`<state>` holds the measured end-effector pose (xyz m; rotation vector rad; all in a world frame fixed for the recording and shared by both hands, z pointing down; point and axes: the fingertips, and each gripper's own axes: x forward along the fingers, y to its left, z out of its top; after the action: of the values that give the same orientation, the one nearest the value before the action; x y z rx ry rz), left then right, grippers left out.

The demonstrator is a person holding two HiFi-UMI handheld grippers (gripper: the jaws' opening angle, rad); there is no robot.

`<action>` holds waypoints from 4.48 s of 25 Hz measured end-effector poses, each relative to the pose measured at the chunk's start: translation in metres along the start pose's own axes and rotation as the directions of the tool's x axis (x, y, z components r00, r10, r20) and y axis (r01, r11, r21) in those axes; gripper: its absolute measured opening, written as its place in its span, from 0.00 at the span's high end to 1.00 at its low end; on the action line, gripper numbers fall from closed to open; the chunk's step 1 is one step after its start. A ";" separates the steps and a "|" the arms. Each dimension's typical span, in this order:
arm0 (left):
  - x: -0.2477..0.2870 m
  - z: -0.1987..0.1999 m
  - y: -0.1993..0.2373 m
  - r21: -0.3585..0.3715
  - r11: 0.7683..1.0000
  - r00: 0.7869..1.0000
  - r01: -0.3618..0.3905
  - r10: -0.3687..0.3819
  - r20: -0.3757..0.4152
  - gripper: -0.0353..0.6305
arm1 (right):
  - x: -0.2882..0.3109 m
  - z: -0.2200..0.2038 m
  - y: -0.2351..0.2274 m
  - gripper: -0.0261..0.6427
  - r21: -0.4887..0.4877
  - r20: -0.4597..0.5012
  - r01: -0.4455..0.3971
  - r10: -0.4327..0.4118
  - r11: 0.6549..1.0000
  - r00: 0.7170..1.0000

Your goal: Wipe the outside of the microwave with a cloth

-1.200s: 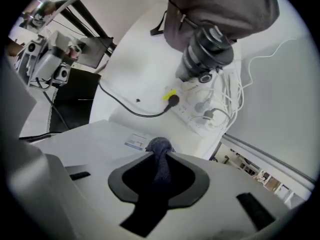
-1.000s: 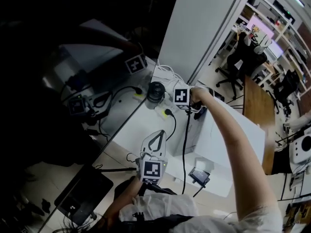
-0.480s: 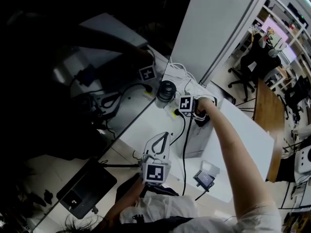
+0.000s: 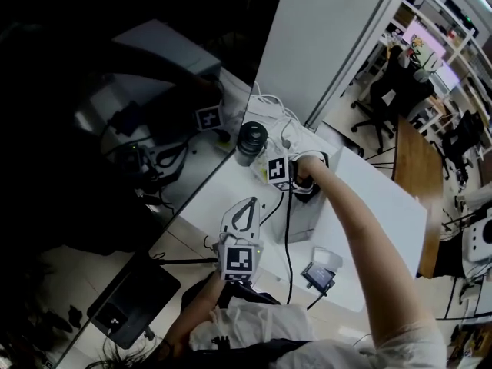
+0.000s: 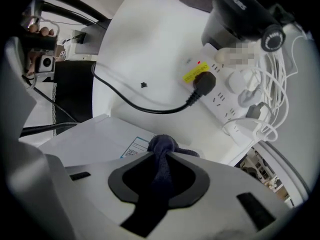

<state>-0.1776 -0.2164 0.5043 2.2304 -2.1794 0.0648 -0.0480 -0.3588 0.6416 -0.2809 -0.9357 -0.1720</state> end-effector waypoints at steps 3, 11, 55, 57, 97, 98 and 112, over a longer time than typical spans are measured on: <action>0.007 -0.004 0.003 -0.008 1.000 1.000 -0.011 0.011 -0.011 0.94 | -0.005 0.003 0.014 0.82 -0.050 0.002 -0.001 0.001 0.999 1.000; 0.008 -0.020 0.016 -0.016 0.999 0.998 -0.041 0.040 -0.042 0.94 | -0.015 0.015 0.066 0.82 -0.147 0.006 -0.004 0.005 0.989 1.000; -0.011 0.045 -0.114 0.051 0.955 0.955 0.291 -0.294 0.047 0.94 | -0.162 -0.102 0.240 0.81 0.999 0.052 0.026 -0.908 0.045 -0.416; -0.013 0.050 -0.120 0.042 0.954 0.953 0.295 -0.297 0.059 0.94 | -0.160 -0.103 0.232 0.81 0.998 0.055 0.044 -0.925 0.042 -0.376; -0.009 0.104 -0.194 0.050 0.990 0.970 0.130 -0.138 0.200 0.94 | 0.011 -0.385 0.294 0.81 0.873 -0.183 -0.461 -0.983 -0.161 -0.004; -0.011 0.103 -0.196 0.044 0.990 0.969 0.133 -0.139 0.205 0.94 | -0.002 -0.375 0.286 0.81 0.869 -0.158 -0.478 -0.987 -0.127 -0.024; -0.047 0.111 -0.190 0.028 0.986 0.974 0.167 -0.169 0.151 0.94 | -0.164 -0.184 0.144 0.81 0.789 0.355 -0.480 -0.922 0.383 -0.152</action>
<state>0.0128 -0.1704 0.3939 2.4958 -2.0534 -0.0971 0.0357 -0.2750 0.3817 1.2768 -2.6437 0.1591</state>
